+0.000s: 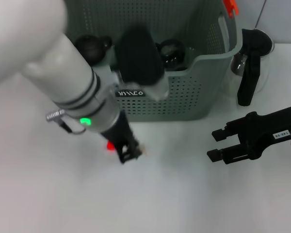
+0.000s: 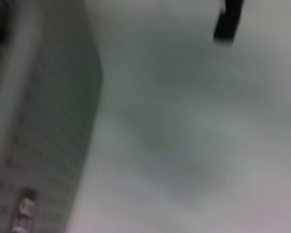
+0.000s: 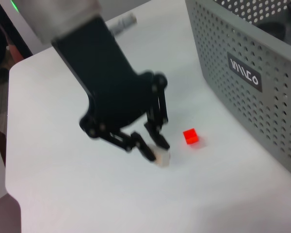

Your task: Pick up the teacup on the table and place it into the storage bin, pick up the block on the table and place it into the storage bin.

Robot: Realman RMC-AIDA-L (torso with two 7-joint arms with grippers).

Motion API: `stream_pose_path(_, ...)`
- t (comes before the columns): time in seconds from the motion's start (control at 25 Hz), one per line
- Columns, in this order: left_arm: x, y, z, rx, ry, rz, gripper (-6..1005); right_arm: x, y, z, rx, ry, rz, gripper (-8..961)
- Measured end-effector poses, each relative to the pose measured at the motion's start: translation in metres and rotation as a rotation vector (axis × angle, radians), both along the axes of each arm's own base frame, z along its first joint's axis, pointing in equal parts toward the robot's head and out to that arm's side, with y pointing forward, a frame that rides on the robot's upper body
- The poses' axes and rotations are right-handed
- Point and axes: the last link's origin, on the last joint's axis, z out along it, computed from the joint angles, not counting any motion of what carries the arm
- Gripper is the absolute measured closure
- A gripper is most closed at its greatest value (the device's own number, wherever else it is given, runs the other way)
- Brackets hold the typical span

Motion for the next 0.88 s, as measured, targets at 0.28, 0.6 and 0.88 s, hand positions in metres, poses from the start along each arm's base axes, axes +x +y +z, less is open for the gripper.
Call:
stream_pose_path(0.28, 0.041, 0.015, 0.065, 0.145, -0.264, -0.034, 868, -0.003, 0.002, 0.001, 0.0, 0.0, 0.001, 287)
stream_pose_path(0.6, 0.06, 0.068, 0.129, 0.311, -0.453, -0.004, 867, -0.004, 0.003, 0.002, 0.002, -0.002, 0.013, 289)
stream_pose_path(0.88, 0.03, 0.134, 0.142, 0.47, -0.497, 0.15, 868, -0.006, 0.003, 0.001, -0.004, -0.007, 0.021, 295)
